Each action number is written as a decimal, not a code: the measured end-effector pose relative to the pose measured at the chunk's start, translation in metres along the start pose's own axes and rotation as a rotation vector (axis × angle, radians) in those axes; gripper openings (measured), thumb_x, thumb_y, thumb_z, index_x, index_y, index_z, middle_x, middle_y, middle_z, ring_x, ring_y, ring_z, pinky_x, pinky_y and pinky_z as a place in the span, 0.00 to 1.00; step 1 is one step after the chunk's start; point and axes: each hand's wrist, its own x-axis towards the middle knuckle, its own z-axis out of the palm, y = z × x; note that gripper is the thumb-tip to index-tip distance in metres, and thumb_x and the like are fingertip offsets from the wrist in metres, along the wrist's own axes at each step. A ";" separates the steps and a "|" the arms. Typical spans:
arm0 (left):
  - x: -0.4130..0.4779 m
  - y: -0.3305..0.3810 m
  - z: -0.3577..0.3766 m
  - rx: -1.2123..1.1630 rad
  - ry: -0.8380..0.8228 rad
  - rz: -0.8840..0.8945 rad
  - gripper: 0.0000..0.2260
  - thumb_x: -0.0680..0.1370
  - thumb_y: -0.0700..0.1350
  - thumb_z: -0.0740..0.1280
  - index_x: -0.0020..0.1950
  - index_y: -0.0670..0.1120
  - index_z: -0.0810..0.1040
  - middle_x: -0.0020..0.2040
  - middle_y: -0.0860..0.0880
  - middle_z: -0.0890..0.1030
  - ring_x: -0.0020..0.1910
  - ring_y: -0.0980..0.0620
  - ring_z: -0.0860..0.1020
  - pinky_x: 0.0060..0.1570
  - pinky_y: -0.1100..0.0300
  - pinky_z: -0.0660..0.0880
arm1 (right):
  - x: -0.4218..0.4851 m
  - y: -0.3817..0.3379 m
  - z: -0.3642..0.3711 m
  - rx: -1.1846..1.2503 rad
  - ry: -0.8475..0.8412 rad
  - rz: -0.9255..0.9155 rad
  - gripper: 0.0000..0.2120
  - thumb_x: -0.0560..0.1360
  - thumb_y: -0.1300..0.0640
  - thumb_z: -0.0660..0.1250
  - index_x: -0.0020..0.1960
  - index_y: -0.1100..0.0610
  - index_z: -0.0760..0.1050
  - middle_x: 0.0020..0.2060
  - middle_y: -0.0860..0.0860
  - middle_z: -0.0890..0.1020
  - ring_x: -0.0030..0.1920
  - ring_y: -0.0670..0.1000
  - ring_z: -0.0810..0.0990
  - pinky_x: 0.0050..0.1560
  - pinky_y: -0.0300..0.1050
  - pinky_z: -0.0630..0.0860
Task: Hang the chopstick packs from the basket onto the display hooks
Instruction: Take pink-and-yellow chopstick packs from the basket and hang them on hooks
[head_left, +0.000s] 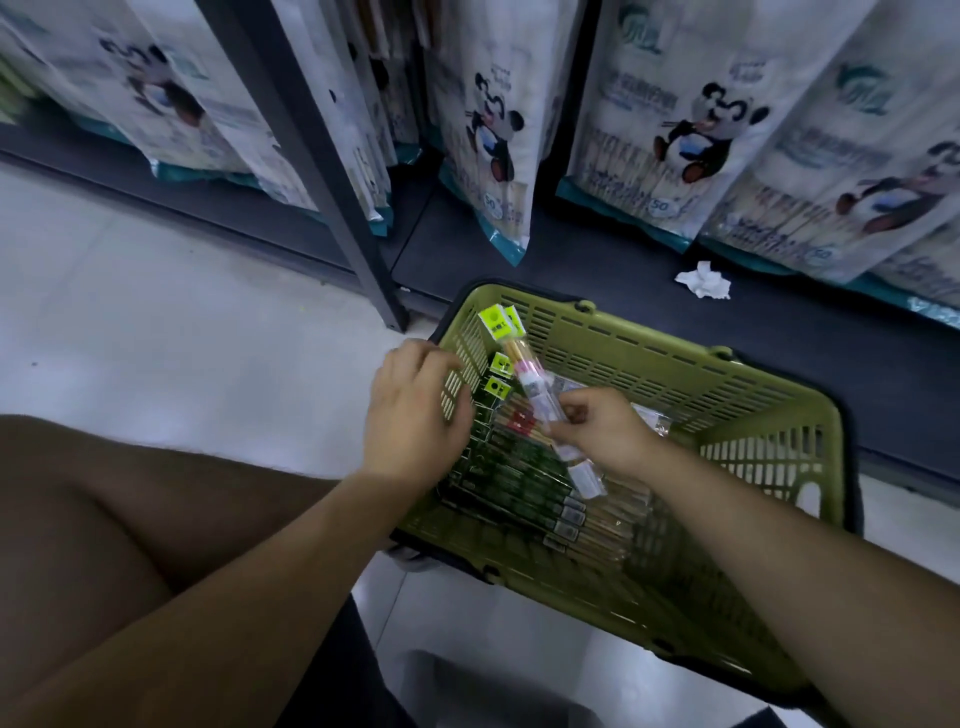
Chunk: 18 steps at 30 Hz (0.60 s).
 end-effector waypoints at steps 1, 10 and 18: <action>0.000 0.007 0.002 -0.074 -0.086 -0.012 0.11 0.77 0.48 0.66 0.54 0.44 0.81 0.51 0.46 0.80 0.51 0.46 0.77 0.50 0.50 0.76 | -0.004 -0.013 0.005 0.087 -0.032 -0.014 0.07 0.73 0.63 0.77 0.47 0.53 0.83 0.39 0.52 0.85 0.40 0.48 0.82 0.45 0.44 0.79; 0.011 0.011 0.016 -0.996 -0.291 -0.813 0.12 0.85 0.51 0.63 0.59 0.45 0.79 0.51 0.49 0.86 0.55 0.47 0.84 0.52 0.53 0.80 | -0.013 -0.045 0.036 0.307 -0.192 -0.013 0.05 0.75 0.54 0.75 0.50 0.53 0.85 0.43 0.49 0.87 0.44 0.48 0.86 0.44 0.42 0.81; 0.031 0.003 -0.008 -1.003 -0.304 -0.696 0.13 0.83 0.54 0.66 0.53 0.44 0.76 0.41 0.42 0.86 0.34 0.44 0.85 0.35 0.52 0.82 | 0.039 0.046 0.004 -0.467 0.197 0.120 0.19 0.80 0.52 0.69 0.70 0.54 0.75 0.63 0.57 0.80 0.58 0.59 0.80 0.54 0.48 0.77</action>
